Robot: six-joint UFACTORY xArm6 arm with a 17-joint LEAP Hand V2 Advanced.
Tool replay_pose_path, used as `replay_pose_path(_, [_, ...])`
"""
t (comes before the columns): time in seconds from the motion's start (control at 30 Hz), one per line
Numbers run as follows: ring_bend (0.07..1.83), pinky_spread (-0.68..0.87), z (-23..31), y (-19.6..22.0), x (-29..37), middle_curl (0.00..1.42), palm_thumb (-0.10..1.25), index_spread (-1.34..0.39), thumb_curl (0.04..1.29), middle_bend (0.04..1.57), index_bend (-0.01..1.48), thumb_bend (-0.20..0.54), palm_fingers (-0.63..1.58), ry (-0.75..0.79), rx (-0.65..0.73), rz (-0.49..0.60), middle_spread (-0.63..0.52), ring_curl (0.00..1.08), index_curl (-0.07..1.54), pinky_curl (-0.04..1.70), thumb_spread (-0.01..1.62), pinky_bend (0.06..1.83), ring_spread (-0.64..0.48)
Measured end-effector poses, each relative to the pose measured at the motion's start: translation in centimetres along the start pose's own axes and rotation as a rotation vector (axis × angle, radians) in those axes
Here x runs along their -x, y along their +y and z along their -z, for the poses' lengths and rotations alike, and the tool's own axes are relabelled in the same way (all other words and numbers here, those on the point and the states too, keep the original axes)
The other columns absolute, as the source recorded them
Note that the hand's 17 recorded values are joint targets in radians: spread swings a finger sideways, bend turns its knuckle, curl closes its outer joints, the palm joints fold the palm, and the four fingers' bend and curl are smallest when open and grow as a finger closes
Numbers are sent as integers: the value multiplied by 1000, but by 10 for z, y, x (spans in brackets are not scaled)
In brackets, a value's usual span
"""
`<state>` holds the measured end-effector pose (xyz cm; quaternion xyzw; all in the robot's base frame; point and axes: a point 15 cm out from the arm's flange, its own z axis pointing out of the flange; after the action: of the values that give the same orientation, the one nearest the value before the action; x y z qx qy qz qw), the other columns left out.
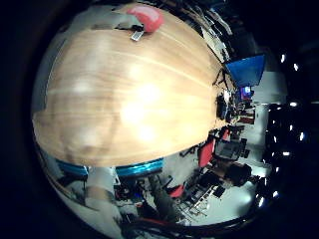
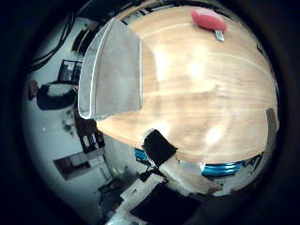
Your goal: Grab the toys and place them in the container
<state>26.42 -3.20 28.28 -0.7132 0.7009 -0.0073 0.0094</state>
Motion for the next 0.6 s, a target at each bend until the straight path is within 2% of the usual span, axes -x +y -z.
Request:
replay_pose_path(0.23, [587, 431, 3, -16, -12, 356, 323, -452, 280, 238, 141, -18, 225, 5, -18, -18, -102, 231, 255, 224, 1068, 793, -29])
replay_pose_path(0.6, [640, 419, 14, -91, -83, 358, 352, -440, 288, 240, 137, -26, 172, 26, -75, -115, -107, 242, 235, 231, 1035, 882, -46])
